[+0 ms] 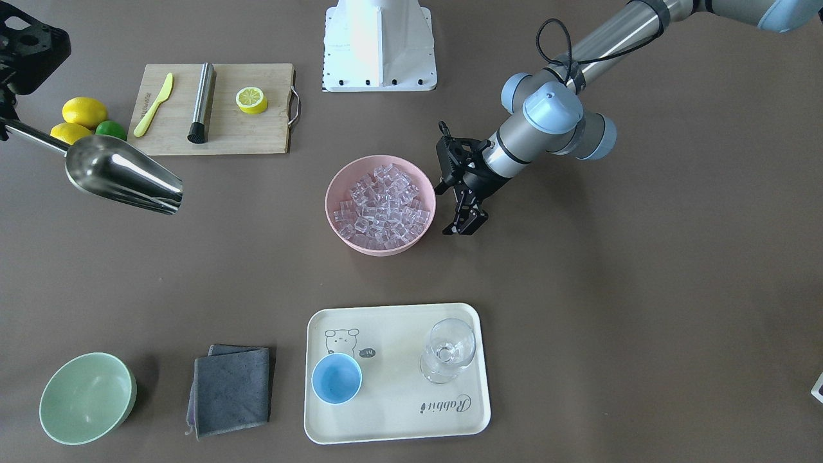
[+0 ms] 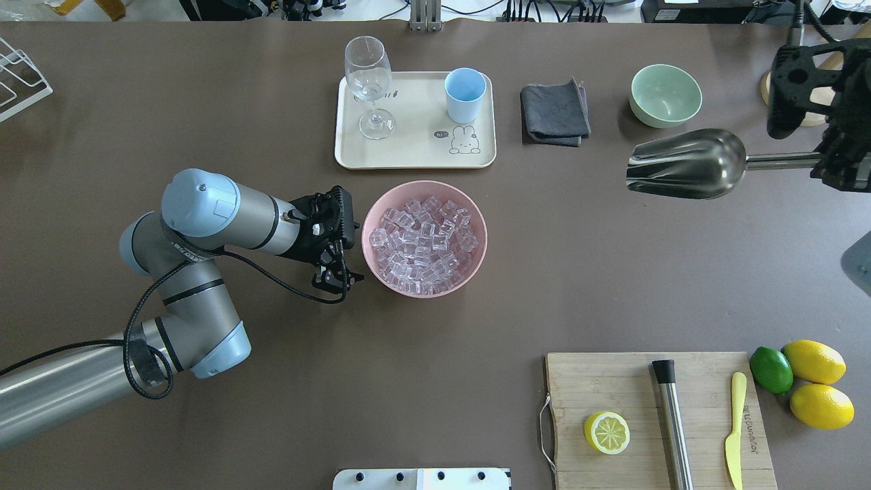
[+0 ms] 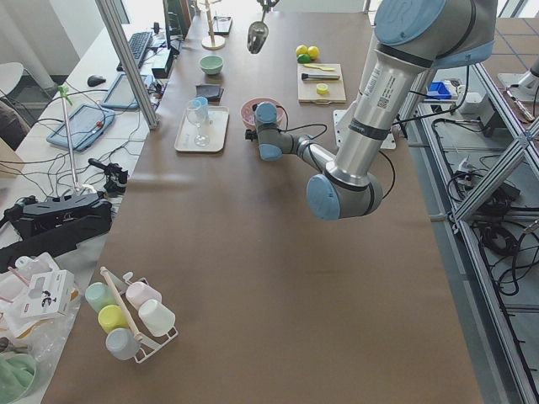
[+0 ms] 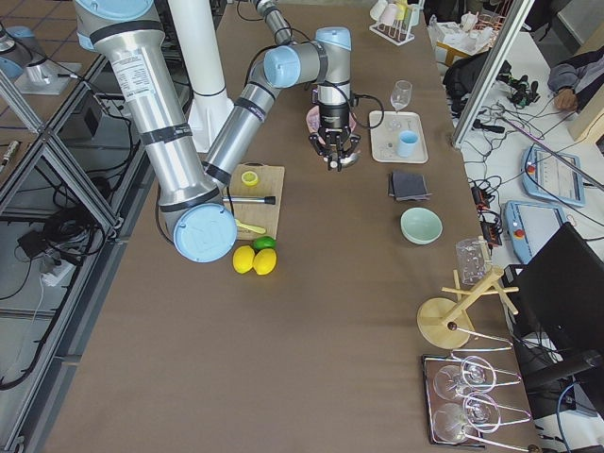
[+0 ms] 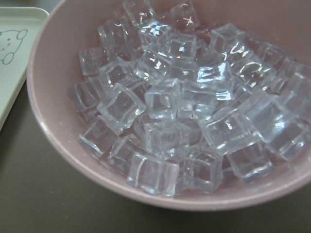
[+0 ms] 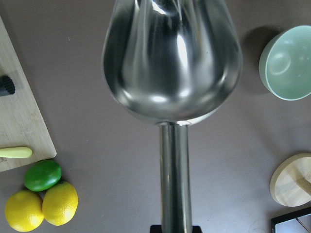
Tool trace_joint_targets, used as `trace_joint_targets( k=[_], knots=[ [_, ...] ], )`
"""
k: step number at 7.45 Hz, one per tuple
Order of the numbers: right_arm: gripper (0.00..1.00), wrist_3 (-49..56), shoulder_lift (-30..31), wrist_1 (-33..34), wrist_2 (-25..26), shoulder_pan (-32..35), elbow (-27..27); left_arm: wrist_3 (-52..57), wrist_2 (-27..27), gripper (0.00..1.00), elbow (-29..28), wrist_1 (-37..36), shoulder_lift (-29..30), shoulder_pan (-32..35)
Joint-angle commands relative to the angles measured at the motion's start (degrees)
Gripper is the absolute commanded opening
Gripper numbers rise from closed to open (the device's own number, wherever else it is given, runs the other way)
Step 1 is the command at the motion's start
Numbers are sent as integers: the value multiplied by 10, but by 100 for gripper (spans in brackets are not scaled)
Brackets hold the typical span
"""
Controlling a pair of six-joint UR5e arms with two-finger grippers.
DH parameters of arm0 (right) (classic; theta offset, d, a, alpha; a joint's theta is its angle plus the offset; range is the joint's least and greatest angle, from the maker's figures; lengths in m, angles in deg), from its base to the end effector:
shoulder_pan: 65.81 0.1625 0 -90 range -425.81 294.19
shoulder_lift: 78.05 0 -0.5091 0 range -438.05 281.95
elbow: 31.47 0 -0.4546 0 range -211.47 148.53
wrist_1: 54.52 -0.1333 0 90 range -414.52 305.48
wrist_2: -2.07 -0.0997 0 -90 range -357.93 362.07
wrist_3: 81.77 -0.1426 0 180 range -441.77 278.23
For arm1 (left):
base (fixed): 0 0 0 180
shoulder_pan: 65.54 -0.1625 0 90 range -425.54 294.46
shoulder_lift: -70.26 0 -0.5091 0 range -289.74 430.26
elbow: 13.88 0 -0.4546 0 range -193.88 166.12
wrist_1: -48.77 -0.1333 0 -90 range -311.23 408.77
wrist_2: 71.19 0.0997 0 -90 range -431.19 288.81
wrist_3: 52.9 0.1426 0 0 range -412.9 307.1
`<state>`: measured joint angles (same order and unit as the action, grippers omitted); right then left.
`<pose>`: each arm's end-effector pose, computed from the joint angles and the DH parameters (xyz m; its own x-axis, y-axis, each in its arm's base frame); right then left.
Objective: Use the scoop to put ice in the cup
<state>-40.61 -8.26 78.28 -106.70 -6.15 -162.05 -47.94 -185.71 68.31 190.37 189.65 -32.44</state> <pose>-0.1944 -0.5052 0.3411 0.2612 -0.9649 0.0271 0.8665 0.2468 0.4339 0.6512 -0.5130 0.3810 0.1425 0.9891 -0.0369 -0.2557 0.0728 0.9640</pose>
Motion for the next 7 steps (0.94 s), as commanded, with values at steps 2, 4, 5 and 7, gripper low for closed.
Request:
trace_joint_targets(
  k=[2,4,5,7],
  knots=[
    [0,-44,-96,19,26,-116,57,1,-1,99,1,1,1,-5],
    [0,-96,-109,19,26,-153,60,1,-3,99,3,1,1,-6],
    [0,-99,-133,36,29,-161,61,1,-3,99,3,2,1,-7],
    [0,-118,-212,100,46,-191,96,4,-2,99,3,4,1,-10]
  ],
)
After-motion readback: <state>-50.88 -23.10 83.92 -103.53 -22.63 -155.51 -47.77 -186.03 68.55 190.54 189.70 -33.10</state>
